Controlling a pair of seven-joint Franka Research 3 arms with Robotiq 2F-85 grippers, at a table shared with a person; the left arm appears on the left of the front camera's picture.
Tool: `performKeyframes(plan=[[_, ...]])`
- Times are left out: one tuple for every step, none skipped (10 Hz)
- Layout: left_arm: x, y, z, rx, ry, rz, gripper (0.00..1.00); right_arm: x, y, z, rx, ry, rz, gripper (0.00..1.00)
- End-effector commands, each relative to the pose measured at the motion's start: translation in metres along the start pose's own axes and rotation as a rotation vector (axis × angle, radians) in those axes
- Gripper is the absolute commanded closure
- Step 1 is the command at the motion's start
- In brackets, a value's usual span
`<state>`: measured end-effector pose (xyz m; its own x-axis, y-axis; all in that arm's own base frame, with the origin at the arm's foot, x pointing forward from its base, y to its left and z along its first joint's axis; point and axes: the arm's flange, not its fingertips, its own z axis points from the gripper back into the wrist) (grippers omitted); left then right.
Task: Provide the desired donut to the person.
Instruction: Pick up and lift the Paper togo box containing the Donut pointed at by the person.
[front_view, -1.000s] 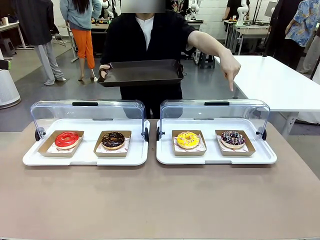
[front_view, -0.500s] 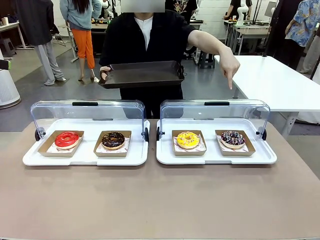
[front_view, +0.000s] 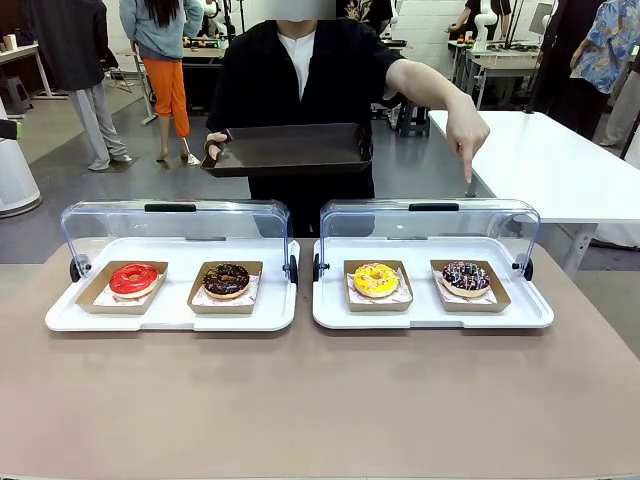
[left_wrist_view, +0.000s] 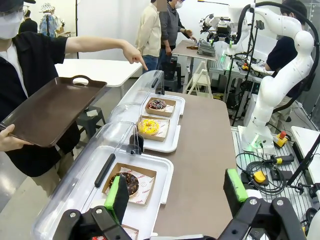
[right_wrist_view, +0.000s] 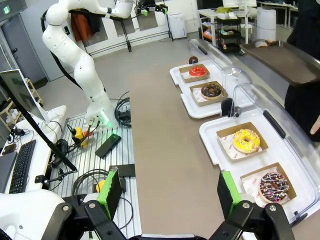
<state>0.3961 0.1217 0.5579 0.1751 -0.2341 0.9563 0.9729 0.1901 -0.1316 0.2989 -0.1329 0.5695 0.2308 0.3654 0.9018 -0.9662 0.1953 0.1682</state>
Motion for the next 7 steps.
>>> performKeyframes(plan=[[0.001, 0.0, 0.0, -0.003, -0.01, -0.003, 0.0, 0.004, -0.005, -0.002, -0.04, 0.09, -0.027, 0.0], [0.001, 0.0, 0.0, -0.003, -0.01, -0.003, 0.0, 0.008, -0.009, -0.008, -0.062, 0.202, -0.039, 0.0], [0.001, 0.0, 0.0, -0.003, -0.01, -0.003, 0.0, 0.011, -0.013, -0.019, -0.055, 0.321, -0.043, 0.0], [0.001, 0.0, 0.0, -0.003, -0.01, -0.003, 0.0, 0.015, -0.016, -0.032, -0.057, 0.417, -0.047, 0.0], [0.001, 0.0, 0.0, -0.003, -0.01, -0.003, 0.0, 0.019, -0.018, -0.046, -0.071, 0.507, -0.039, 0.0], [0.001, 0.0, 0.0, -0.003, -0.01, -0.003, 0.0, 0.021, -0.019, -0.063, -0.072, 0.601, -0.012, 0.0], [0.001, 0.0, 0.0, -0.003, -0.01, -0.003, 0.0, 0.021, -0.024, -0.085, -0.073, 0.709, 0.014, 0.0]])
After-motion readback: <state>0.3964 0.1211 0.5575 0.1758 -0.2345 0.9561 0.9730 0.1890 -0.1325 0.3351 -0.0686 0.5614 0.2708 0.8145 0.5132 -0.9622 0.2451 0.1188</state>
